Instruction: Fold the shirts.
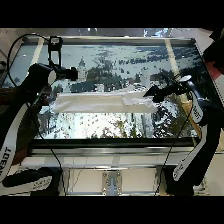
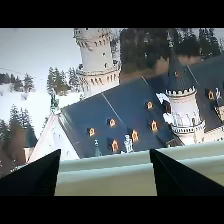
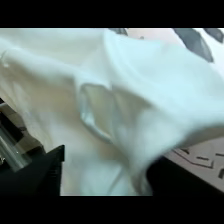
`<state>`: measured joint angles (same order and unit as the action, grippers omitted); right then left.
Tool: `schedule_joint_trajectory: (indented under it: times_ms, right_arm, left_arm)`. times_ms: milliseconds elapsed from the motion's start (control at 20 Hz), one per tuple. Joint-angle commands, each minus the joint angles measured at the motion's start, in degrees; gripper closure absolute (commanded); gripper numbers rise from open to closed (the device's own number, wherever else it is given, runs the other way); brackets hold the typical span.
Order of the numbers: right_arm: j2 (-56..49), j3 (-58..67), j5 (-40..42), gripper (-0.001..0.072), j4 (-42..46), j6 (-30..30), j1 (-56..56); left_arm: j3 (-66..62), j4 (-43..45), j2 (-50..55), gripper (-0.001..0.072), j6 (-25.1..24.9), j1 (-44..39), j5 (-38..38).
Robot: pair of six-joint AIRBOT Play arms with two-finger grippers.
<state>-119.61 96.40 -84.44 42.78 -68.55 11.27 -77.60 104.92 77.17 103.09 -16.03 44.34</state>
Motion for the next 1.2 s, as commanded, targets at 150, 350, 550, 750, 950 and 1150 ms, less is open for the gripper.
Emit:
schedule_joint_trajectory:
  times_ms: [150,350,550,750,950,1150]
  right_arm:
    - [2.89,0.15,-5.38,0.0695,-5.84,-0.63,-5.73]
    - [13.33,0.15,-7.65,0.0695,-6.23,-4.39,-5.66]
    - [23.52,0.17,-9.88,0.0697,-1.92,-10.86,-5.70]
    - [28.72,1.38,-12.24,0.0697,-0.31,-15.54,-8.76]
    - [28.65,7.56,-10.71,0.0697,1.27,-17.99,-17.27]
    - [28.48,10.56,-3.91,0.0698,9.27,-22.56,-27.10]
  left_arm:
    - [0.00,-5.42,6.32,0.0693,0.02,-0.13,0.00]
    - [0.00,-20.48,15.15,0.0697,-8.48,-3.72,0.13]
    - [-0.02,-24.26,22.10,0.0697,-12.74,-11.17,0.35]
    - [-0.02,-29.77,24.61,0.0698,-20.26,-19.54,-2.73]
    - [-0.59,-30.23,24.52,0.0697,-20.85,-22.56,-6.99]
    - [-1.79,-18.97,14.84,0.0697,-20.85,-15.04,1.22]
